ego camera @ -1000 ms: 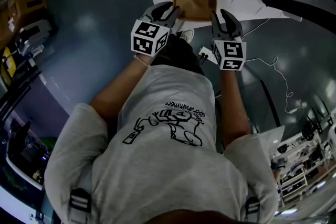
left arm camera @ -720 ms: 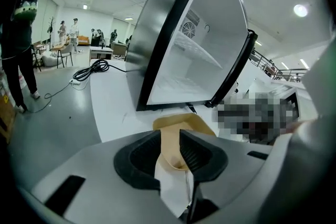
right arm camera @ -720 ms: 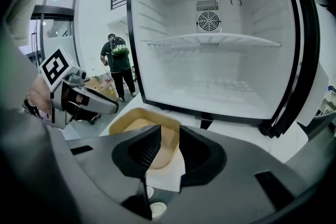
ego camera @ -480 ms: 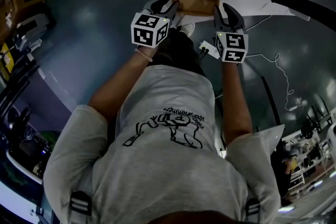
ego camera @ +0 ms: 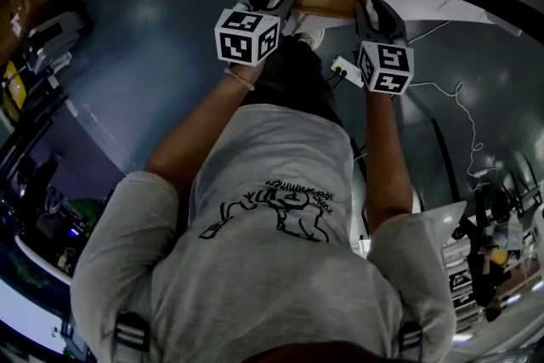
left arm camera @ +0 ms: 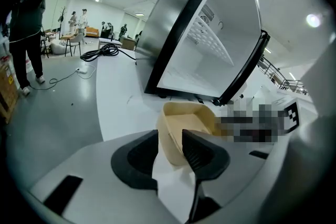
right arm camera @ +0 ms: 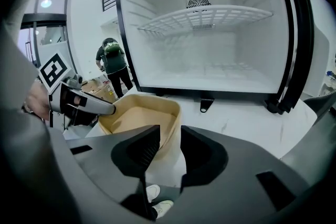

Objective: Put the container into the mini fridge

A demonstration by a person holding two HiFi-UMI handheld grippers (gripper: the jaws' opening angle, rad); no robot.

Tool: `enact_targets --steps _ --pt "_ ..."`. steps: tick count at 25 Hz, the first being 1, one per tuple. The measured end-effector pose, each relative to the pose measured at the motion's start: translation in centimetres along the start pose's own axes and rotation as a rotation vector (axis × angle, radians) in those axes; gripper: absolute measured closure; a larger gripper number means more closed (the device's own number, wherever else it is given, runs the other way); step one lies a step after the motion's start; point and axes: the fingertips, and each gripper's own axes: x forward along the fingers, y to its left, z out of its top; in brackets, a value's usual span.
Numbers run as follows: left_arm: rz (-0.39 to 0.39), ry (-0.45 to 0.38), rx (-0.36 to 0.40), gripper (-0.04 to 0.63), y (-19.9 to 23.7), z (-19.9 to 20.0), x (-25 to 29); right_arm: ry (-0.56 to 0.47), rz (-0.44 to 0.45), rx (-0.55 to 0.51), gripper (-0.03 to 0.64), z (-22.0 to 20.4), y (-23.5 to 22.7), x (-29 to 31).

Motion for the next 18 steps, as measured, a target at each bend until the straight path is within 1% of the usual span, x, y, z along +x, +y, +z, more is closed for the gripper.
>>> enact_targets --steps 4,7,11,18 --pt "-0.006 -0.006 0.000 0.457 -0.20 -0.08 0.26 -0.004 -0.005 -0.005 0.502 -0.15 0.02 0.16" --pt "-0.014 -0.021 0.006 0.500 -0.46 -0.03 0.40 -0.009 -0.007 0.006 0.522 -0.18 0.13 0.28" --pt "-0.003 -0.038 -0.001 0.509 -0.51 0.01 0.53 -0.009 -0.020 0.028 0.538 -0.21 0.04 0.31" --pt "0.007 -0.029 -0.017 0.512 -0.48 -0.02 0.25 -0.012 -0.041 0.054 0.552 0.02 0.13 0.25"
